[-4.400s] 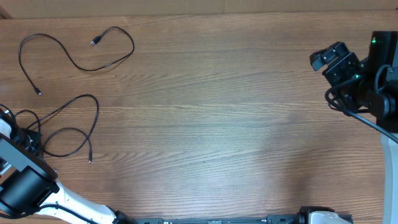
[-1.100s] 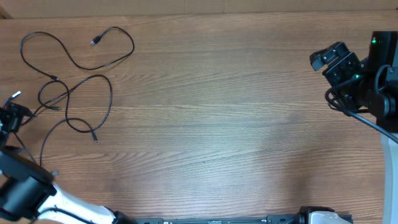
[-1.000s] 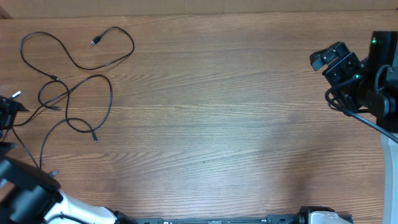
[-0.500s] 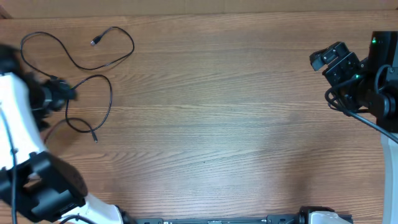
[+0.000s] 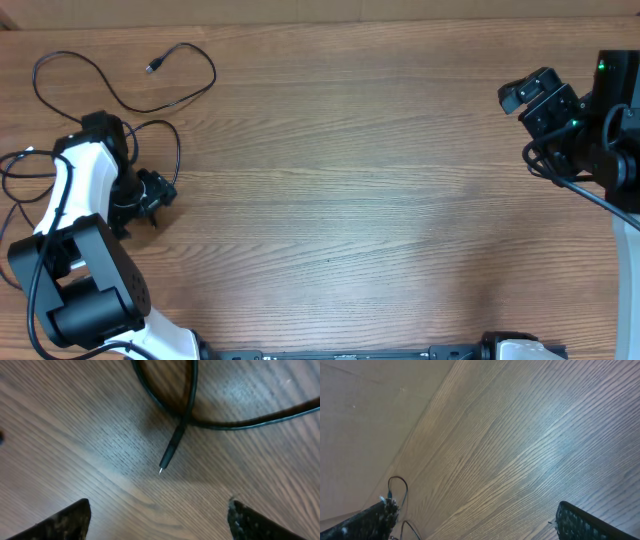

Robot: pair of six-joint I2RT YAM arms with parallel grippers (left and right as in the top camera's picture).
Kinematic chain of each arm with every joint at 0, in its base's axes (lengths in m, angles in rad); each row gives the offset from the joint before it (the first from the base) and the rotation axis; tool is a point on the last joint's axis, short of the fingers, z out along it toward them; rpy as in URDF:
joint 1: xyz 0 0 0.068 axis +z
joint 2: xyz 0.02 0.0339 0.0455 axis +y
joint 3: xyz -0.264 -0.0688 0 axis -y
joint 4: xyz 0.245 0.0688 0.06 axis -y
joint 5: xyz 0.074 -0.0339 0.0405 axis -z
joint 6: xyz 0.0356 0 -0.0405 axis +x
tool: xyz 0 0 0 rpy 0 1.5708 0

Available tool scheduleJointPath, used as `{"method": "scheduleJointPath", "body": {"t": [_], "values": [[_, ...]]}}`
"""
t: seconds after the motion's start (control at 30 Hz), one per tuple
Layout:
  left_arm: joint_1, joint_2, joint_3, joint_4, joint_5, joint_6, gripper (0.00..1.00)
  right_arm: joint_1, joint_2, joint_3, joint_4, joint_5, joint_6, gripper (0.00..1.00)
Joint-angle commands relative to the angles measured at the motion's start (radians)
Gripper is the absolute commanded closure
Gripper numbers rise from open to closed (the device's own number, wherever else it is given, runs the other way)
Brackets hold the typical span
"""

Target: Untangle cables

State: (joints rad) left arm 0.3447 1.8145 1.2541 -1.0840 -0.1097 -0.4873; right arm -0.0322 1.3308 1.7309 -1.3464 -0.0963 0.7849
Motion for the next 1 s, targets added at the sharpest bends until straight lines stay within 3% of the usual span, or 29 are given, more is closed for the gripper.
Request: {"method": "scheduleJointPath", "body": {"t": [0.0,0.07,0.2,0.3,0.4,0.5,0.57,0.73,0.83,0.97], "values": [[0.002,0.001,-0.067,0.101,-0.011,0.048,0.22,-0.003,-0.004,0.003,0.005,0.01,-0.005,0.0],[0.002,0.001,-0.086,0.154,-0.012,0.051,0.27,-0.003,-0.004,0.003,0.005,0.01,-0.005,0.0],[0.003,0.002,-0.134,0.249,-0.013,0.055,0.2,-0.003,-0.004,0.003,0.005,0.01,-0.005,0.0],[0.003,0.003,-0.178,0.311,-0.004,0.054,0.22,-0.003,-0.004,0.003,0.005,0.01,-0.005,0.0],[0.003,0.003,-0.22,0.367,0.002,0.054,0.38,-0.003,-0.004,0.003,0.005,0.01,-0.005,0.0],[0.003,0.003,-0.227,0.371,-0.007,0.062,0.39,-0.003,-0.004,0.003,0.005,0.01,-0.005,0.0],[0.003,0.003,-0.227,0.37,-0.019,0.062,0.45,-0.003,-0.004,0.003,0.005,0.01,-0.005,0.0],[0.004,0.003,-0.227,0.361,-0.068,0.061,0.8,-0.003,-0.004,0.003,0.005,0.01,-0.005,0.0],[0.004,0.003,-0.227,0.346,-0.12,0.062,0.95,-0.003,-0.004,0.003,0.005,0.01,-0.005,0.0],[0.004,0.003,-0.221,0.3,-0.22,0.058,0.95,-0.003,-0.004,0.003,0.005,0.01,-0.005,0.0]]}}
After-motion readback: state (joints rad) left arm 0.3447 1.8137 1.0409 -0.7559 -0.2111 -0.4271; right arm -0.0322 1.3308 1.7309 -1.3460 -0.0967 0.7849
